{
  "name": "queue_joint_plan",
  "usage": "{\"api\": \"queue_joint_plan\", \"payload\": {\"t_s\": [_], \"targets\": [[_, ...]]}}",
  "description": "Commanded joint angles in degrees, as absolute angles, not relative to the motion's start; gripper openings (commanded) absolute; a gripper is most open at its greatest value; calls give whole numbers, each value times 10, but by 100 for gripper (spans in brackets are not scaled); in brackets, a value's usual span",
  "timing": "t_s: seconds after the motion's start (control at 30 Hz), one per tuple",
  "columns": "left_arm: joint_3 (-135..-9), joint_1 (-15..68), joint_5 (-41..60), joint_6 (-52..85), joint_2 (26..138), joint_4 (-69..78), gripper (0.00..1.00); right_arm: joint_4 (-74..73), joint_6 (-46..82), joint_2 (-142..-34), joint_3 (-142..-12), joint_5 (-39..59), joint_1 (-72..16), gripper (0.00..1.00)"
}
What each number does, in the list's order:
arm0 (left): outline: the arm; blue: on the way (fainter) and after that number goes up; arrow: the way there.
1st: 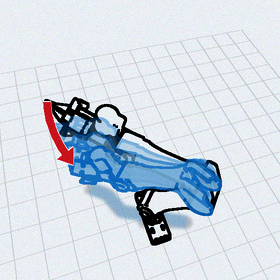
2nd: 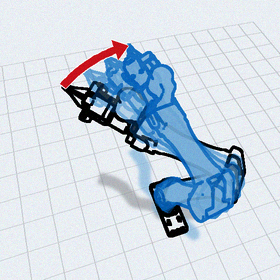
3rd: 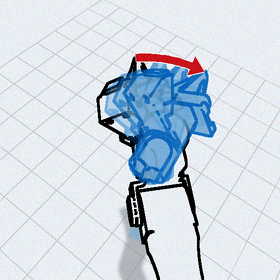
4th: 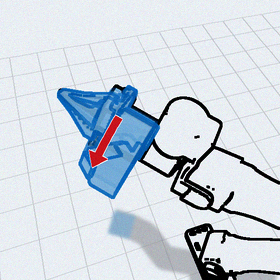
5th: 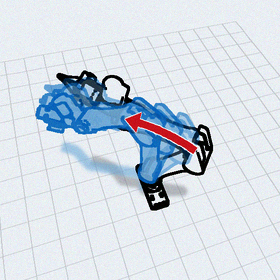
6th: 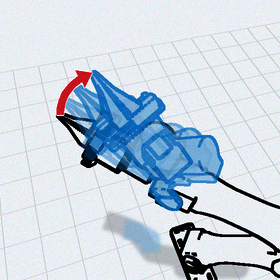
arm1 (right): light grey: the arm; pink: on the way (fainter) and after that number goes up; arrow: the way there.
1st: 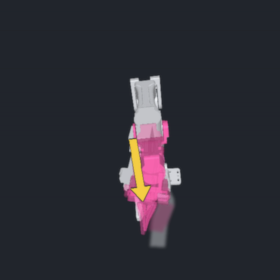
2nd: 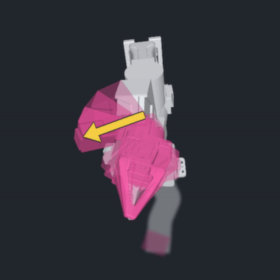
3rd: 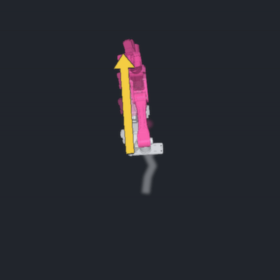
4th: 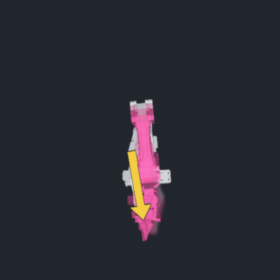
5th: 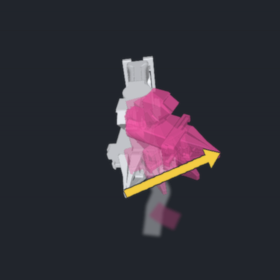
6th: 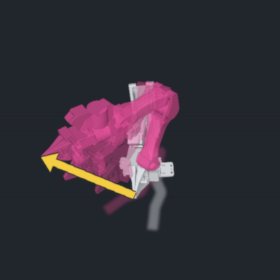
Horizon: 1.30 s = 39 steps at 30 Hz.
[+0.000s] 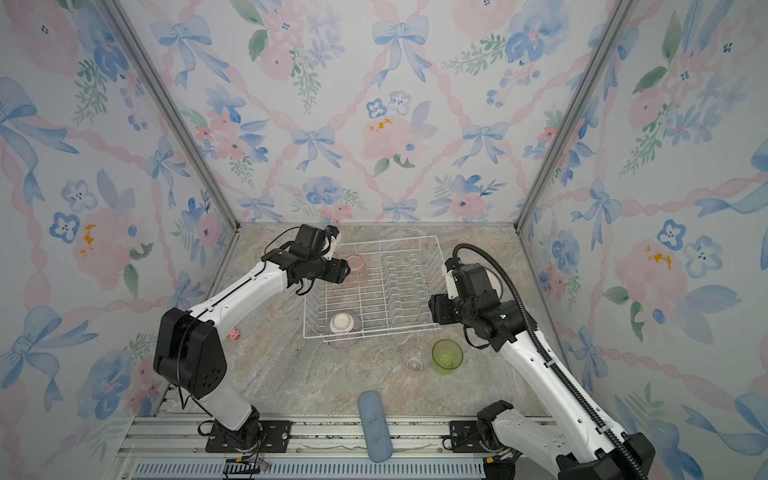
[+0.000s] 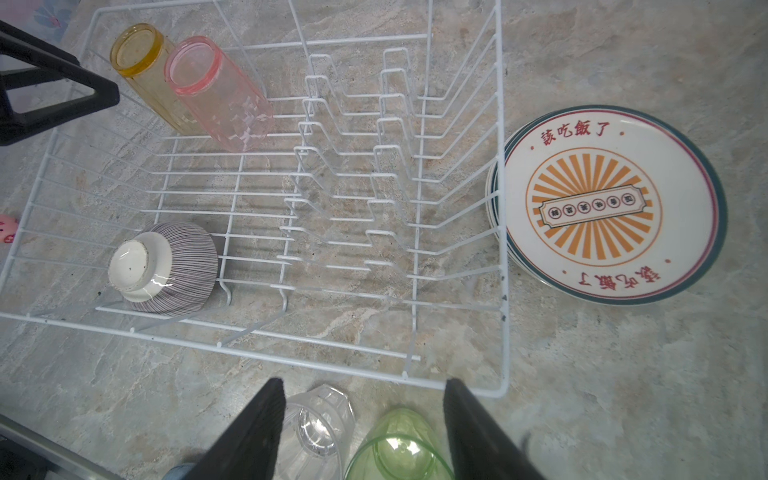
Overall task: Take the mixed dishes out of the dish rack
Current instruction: 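Open and raise the right gripper while the left gripper reaches toward the pink glass, then close the left gripper on the pink glass and lift it from the rack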
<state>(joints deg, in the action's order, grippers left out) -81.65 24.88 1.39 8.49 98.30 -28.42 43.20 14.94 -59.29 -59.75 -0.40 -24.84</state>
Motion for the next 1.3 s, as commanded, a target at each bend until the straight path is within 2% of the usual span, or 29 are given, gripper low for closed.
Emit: {"api": "queue_joint_plan", "payload": {"t_s": [0.0, 0.7, 1.27], "targets": [[-863, 248, 30, 61, 1024, -287, 76, 420, 141, -598, -604, 6, -236, 64], [-1002, 259, 8, 49, 1196, -293, 75, 405, 123, -610, -593, 42, -186, 64], [-975, 267, 2, 53, 1210, -301, 74, 392, 124, -621, -582, 62, -177, 64]]}}
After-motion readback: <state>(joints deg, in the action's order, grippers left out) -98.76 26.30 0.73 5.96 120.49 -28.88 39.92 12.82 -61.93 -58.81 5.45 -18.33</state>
